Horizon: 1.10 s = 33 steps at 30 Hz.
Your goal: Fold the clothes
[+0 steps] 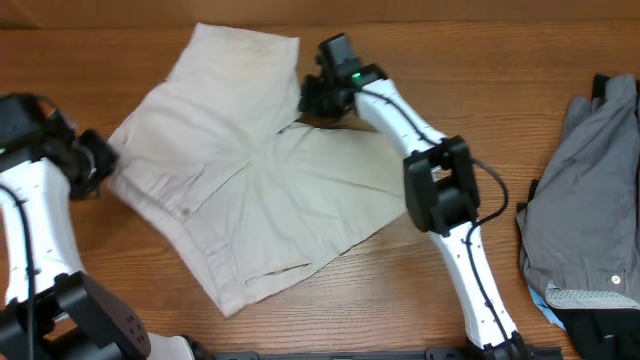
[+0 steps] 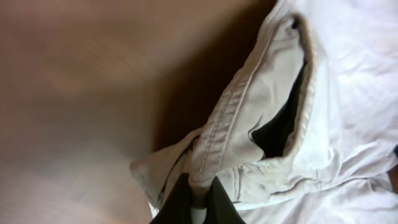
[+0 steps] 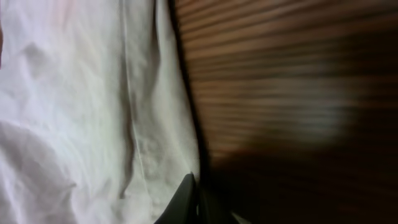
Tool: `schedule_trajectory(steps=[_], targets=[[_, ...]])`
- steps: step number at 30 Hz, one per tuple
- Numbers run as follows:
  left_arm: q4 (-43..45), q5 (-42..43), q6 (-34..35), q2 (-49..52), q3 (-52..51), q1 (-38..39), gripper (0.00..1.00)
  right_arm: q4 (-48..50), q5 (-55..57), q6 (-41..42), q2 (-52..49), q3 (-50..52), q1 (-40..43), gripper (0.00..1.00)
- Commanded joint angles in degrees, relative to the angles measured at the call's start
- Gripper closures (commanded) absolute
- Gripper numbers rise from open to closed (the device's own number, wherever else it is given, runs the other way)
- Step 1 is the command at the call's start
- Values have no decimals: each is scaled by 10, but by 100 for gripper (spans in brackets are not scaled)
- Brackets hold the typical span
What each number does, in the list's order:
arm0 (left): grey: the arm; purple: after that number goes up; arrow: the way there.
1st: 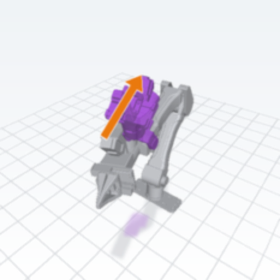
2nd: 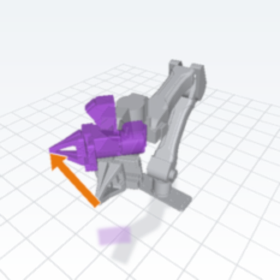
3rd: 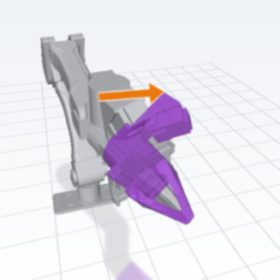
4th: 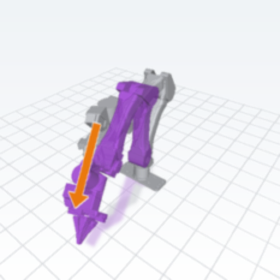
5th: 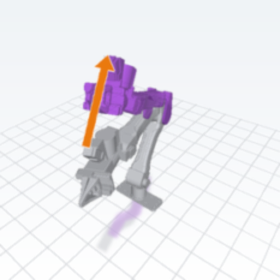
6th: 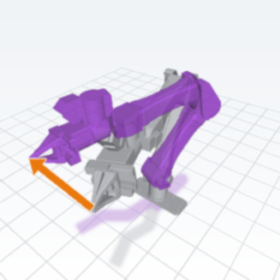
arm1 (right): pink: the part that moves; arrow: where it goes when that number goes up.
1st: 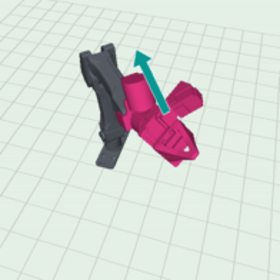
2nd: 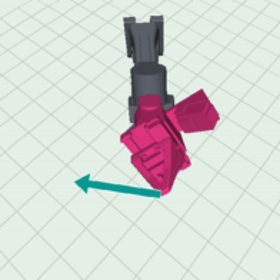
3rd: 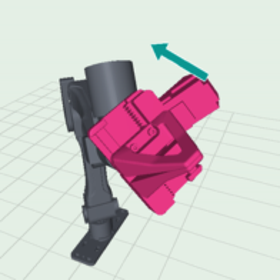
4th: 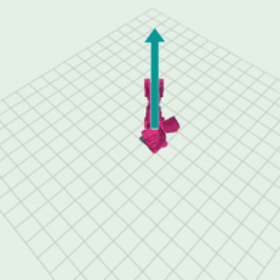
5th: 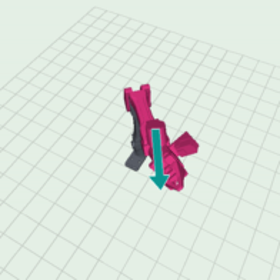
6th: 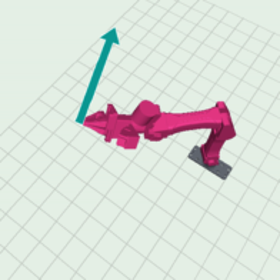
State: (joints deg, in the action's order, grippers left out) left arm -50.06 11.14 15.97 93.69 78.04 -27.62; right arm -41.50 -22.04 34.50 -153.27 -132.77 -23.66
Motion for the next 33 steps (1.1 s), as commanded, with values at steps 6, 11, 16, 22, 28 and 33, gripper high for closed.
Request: schedule_trajectory(steps=[6,11,16,22,28,33], targets=[[110,-27,-2,-5,-1,113,95,-112,61,-36,19,0,103,96],[161,-31,11,17,-1,150,93,-179,69,-50,22,0,146,96],[191,-45,41,57,-1,162,92,-244,113,-60,22,0,185,96],[234,-45,49,76,-1,162,93,-274,121,-79,22,0,218,96],[325,-41,78,82,-1,169,82,-294,83,-98,26,-1,235,91],[376,-43,79,86,-1,171,74,-282,66,-110,71,-1,234,83]])
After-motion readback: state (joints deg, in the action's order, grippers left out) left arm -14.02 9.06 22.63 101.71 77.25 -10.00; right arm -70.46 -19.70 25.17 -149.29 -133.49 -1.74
